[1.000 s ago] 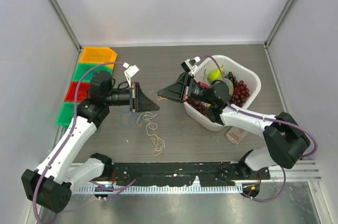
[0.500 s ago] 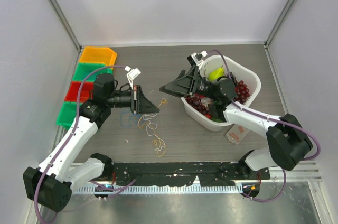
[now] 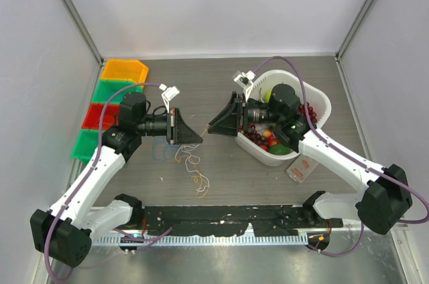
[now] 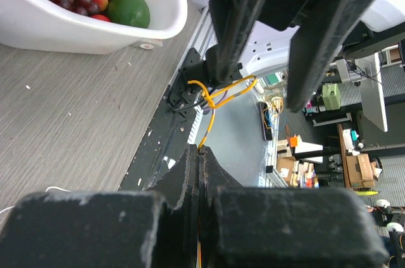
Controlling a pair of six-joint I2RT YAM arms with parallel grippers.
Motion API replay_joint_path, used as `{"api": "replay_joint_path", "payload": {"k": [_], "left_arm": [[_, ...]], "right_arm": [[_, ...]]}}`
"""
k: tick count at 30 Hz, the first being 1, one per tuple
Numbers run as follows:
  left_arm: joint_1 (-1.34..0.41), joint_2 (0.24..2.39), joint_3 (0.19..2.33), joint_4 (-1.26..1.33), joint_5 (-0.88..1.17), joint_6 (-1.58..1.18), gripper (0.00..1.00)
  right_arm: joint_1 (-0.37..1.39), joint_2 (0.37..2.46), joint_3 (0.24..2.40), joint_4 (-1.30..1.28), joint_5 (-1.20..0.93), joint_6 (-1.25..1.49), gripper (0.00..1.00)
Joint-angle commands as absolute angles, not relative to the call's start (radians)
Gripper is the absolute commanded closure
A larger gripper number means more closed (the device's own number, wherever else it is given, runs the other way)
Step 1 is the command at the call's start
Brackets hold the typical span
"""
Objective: Untangle the cables
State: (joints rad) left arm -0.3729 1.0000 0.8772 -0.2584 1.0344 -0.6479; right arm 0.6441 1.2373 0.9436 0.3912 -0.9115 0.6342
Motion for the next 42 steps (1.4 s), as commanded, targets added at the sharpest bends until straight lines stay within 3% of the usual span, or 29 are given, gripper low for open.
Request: {"api": "replay_joint_path", "payload": {"k": [1,9,14,19,22,25,29,37,42], "left_arm": [[-0.376,0.997,0.902,-0.230,1.063,-0.650,1.00],[-0.376,0.999,0.902,-0.221,1.069,-0.653,1.00],[-0.376,1.002,0.902,-0.212,1.075,-0.663,1.00],[-0.377,1.002,0.900,-0.213,1.077,-0.661,1.00],[-0.376,1.006,0.900,-0.213,1.078,-0.660,1.00],[-0.376,1.006,0.900,-0.213,1.078,-0.660,1.00],[-0.376,1.006,0.899,-0.207,1.077,-0.666,1.00],[-0.376,1.003,0.900,-0.212,1.081,-0.667,1.00],[-0.376,0.999,0.907,-0.212,1.085,-0.672,1.00]], "right_arm": [[0.644,1.253,0.989,0.308,-0.951,0.525,0.52],[0.647,1.267,0.997,0.311,-0.982,0.515,0.54],[0.664,1.273,0.999,0.356,-0.991,0.535,0.61],[0.664,1.264,1.008,0.350,-0.986,0.534,0.76],[0.664,1.249,1.009,0.318,-0.971,0.512,0.76],[0.666,1.238,1.011,0.302,-0.953,0.511,0.84],[0.666,1.244,0.980,0.406,-0.974,0.581,0.87],[0.673,1.302,0.922,0.782,-1.012,0.863,0.77],[0.690,1.327,0.916,0.805,-1.015,0.882,0.73]]}}
